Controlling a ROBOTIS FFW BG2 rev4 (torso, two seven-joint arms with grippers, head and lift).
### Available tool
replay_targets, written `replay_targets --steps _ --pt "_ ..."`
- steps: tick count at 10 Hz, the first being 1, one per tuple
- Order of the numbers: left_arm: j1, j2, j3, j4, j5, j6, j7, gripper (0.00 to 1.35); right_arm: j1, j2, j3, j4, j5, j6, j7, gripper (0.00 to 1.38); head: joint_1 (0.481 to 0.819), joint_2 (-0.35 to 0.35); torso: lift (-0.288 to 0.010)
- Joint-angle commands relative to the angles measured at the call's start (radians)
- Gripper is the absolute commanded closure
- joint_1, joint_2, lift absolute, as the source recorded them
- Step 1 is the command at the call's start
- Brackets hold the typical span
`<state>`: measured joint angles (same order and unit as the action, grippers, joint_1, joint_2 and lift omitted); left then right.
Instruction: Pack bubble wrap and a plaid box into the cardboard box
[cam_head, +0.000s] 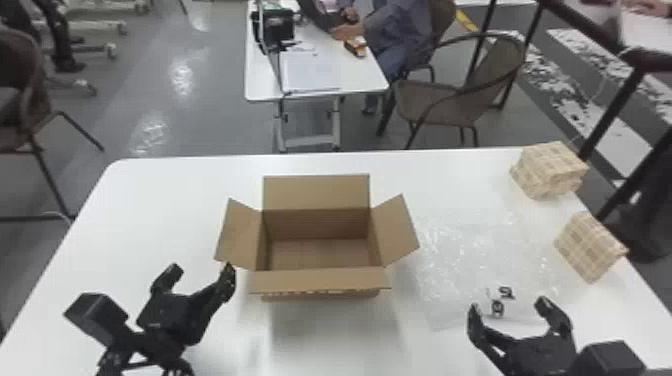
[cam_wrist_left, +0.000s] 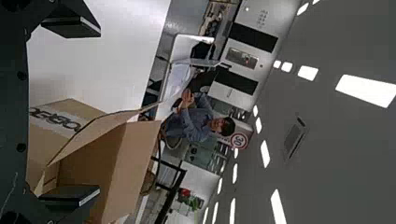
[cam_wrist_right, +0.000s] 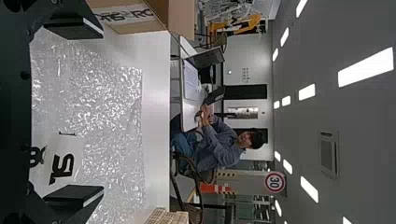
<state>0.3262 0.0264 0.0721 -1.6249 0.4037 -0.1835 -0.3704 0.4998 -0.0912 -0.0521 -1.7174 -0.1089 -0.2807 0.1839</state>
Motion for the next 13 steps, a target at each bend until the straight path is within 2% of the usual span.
replay_targets --steps 1,3,5,7,8,9,11,12,13 --pt "-0.042 -0.025 0.043 0.003 -0.022 0.078 -0.036 0.13 -0.001 -0.001 0.000 0.002 -0.003 0.000 0.002 0.12 0.695 -0.024 -0.073" --pt "-0.095 -0.029 0.077 0.033 -0.029 0.153 -0.093 0.14 -0.001 -0.001 0.000 0.006 -0.008 0.001 0.002 0.12 0.695 -0.022 -0.073" --pt "-0.156 -0.029 0.071 0.082 -0.031 0.220 -0.148 0.15 -0.001 -0.001 0.000 0.009 -0.011 0.001 0.002 0.12 0.695 -0.030 -0.073" --pt "-0.196 -0.029 0.064 0.105 -0.054 0.279 -0.162 0.17 -0.004 -0.001 0.000 0.010 -0.015 0.001 0.006 0.12 0.695 -0.048 -0.073" --pt "-0.202 -0.029 0.066 0.111 -0.068 0.289 -0.160 0.26 -0.004 -0.001 0.000 0.012 -0.017 0.001 0.006 0.12 0.695 -0.056 -0.073" --pt "-0.207 -0.029 0.072 0.114 -0.086 0.289 -0.157 0.56 -0.004 -0.001 0.000 0.012 -0.017 0.001 0.006 0.12 0.695 -0.059 -0.073" --pt "-0.214 -0.029 0.084 0.117 -0.108 0.306 -0.153 0.88 -0.004 -0.001 0.000 0.013 -0.020 0.001 0.008 0.12 0.695 -0.054 -0.073" --pt "-0.211 -0.029 0.084 0.120 -0.118 0.257 -0.148 1.00 -0.004 -0.001 0.000 0.013 -0.020 0.001 0.008 0.12 0.695 -0.050 -0.073" --pt "-0.211 -0.029 0.083 0.120 -0.120 0.239 -0.148 1.00 -0.003 -0.001 0.000 0.013 -0.020 0.001 0.008 0.12 0.695 -0.045 -0.073"
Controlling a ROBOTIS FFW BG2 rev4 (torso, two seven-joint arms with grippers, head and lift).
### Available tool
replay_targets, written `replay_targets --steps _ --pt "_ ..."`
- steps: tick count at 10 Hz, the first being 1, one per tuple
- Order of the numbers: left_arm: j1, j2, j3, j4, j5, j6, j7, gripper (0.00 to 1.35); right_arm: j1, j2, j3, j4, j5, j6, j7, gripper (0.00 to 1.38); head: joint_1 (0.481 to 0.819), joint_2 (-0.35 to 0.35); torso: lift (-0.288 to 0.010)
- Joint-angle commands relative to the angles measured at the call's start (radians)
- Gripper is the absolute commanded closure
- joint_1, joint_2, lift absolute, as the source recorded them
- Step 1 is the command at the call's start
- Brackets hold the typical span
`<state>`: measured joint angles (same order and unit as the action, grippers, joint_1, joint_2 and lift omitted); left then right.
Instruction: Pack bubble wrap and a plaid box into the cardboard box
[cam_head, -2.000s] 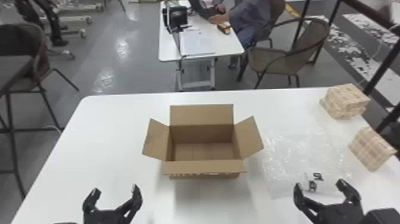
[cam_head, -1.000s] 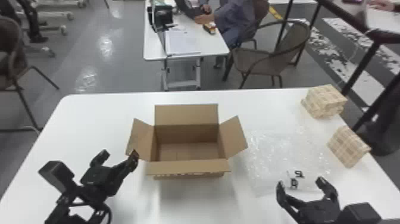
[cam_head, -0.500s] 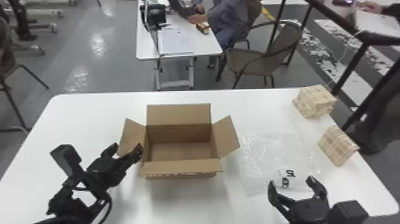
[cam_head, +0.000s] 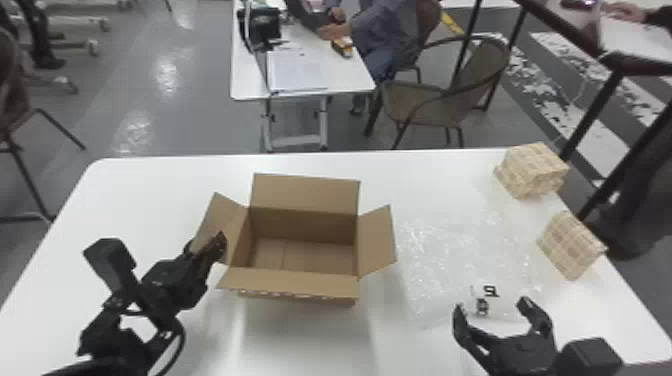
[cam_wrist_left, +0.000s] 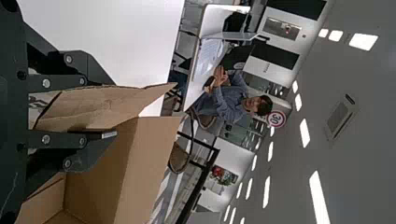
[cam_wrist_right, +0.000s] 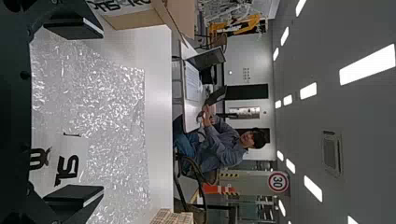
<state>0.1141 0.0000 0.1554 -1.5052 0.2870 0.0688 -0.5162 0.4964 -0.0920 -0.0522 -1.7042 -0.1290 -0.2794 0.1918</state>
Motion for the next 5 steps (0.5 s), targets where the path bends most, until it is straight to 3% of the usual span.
replay_targets --steps 1,2,5 --pt "0.001 -0.003 -0.004 0.000 -0.011 -0.032 0.004 1.07 0.001 0.000 0.000 -0.002 0.003 0.000 0.000 0.12 0.695 -0.041 -0.073" --pt "0.006 -0.003 -0.007 -0.003 0.001 -0.026 0.013 1.16 0.001 0.000 0.000 -0.003 0.003 0.000 -0.002 0.12 0.695 -0.040 -0.073" --pt "0.045 -0.003 -0.016 -0.023 0.017 -0.080 0.094 1.17 -0.001 0.000 0.000 -0.003 0.003 0.000 -0.002 0.12 0.695 -0.032 -0.073"
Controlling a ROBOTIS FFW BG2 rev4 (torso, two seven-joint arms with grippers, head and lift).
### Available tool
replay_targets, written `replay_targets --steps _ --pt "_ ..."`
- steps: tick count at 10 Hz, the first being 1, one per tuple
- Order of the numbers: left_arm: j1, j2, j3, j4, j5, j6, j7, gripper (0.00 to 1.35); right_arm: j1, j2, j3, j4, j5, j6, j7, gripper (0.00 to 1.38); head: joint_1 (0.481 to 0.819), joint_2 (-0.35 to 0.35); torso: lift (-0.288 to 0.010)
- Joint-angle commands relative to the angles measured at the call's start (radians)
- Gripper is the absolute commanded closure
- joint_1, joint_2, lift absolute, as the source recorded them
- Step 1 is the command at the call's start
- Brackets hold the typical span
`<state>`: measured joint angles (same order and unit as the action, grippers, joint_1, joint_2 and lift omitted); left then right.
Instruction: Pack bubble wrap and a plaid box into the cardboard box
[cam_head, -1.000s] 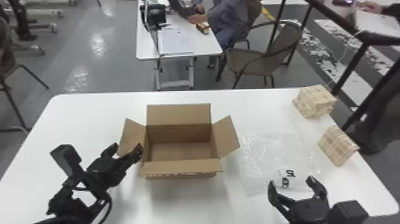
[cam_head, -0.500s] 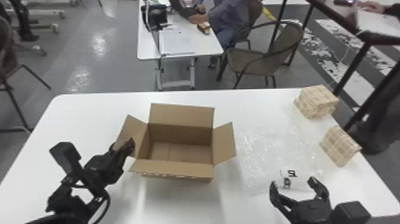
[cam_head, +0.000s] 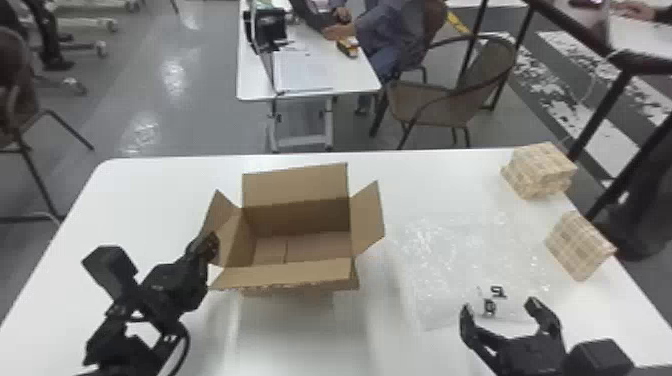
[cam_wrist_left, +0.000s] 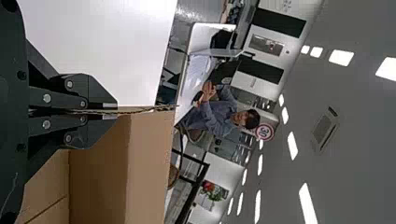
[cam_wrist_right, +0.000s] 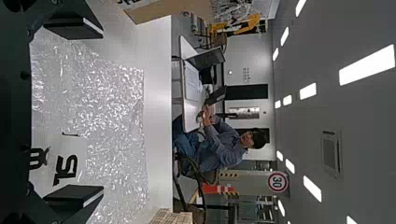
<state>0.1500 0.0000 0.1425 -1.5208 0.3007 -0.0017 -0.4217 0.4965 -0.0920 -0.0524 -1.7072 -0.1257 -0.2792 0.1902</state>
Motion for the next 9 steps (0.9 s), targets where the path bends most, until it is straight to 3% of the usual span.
replay_targets --steps 1,5,7,9 --pt "0.022 -0.003 -0.014 -0.024 0.005 -0.018 0.024 1.17 -0.001 0.000 -0.001 -0.003 0.000 0.000 0.000 0.12 0.695 -0.024 -0.073" --pt "0.023 -0.003 -0.046 -0.030 0.021 -0.050 0.035 1.17 -0.009 0.002 -0.009 -0.040 -0.022 0.084 -0.029 0.12 0.695 -0.040 -0.073" --pt "0.022 -0.003 -0.053 -0.033 0.025 -0.060 0.038 1.17 -0.029 0.008 -0.009 -0.146 -0.022 0.236 -0.109 0.12 0.695 -0.053 -0.073" --pt "0.025 -0.003 -0.057 -0.039 0.025 -0.064 0.047 1.16 -0.078 0.011 -0.030 -0.284 0.046 0.485 -0.153 0.12 0.695 -0.067 -0.073"
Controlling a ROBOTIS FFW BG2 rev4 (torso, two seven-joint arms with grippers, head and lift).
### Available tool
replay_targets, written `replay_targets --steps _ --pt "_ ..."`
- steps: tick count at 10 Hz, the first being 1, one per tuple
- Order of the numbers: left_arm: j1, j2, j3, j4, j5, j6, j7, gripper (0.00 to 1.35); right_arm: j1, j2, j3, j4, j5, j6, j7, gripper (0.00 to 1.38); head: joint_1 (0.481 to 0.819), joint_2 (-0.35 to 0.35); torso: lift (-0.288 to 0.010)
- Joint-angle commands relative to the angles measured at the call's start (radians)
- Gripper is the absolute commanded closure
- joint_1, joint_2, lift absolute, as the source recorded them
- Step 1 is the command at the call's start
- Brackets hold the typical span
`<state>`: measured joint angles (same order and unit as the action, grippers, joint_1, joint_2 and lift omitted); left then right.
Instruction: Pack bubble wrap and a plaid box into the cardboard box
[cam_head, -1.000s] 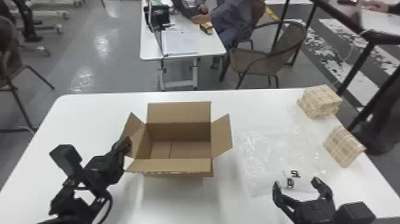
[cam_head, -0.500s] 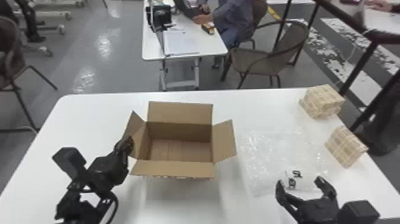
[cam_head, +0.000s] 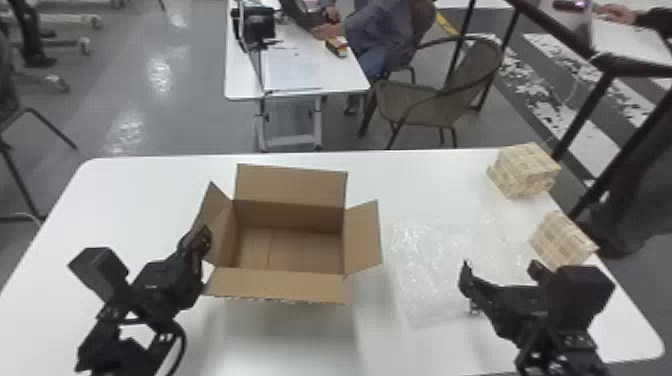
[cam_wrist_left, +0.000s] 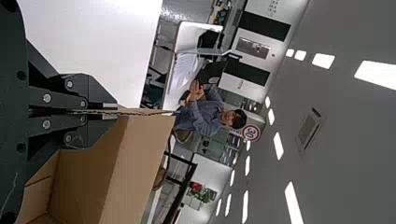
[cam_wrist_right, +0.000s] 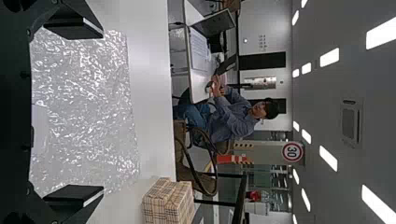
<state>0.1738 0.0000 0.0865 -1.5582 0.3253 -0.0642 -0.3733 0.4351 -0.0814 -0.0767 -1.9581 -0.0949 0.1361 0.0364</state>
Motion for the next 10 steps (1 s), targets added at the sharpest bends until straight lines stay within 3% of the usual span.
replay_targets --steps 1,5,8,10 --pt "0.003 -0.003 -0.002 -0.003 0.001 -0.002 0.004 1.17 -0.052 0.002 -0.011 -0.062 0.026 0.178 -0.003 0.12 0.695 -0.072 -0.073" --pt "0.001 -0.003 -0.017 -0.003 0.012 -0.002 0.010 1.17 -0.254 -0.011 -0.031 -0.050 0.004 0.616 0.002 0.12 0.695 -0.086 -0.073" --pt "-0.001 -0.003 -0.031 -0.003 0.018 -0.002 0.011 1.17 -0.414 -0.040 -0.040 0.031 -0.065 0.846 0.002 0.12 0.695 -0.102 -0.073" --pt "-0.002 -0.003 -0.039 -0.003 0.021 0.000 0.013 1.17 -0.493 -0.052 -0.035 0.108 -0.074 0.930 0.008 0.12 0.695 -0.104 -0.073"
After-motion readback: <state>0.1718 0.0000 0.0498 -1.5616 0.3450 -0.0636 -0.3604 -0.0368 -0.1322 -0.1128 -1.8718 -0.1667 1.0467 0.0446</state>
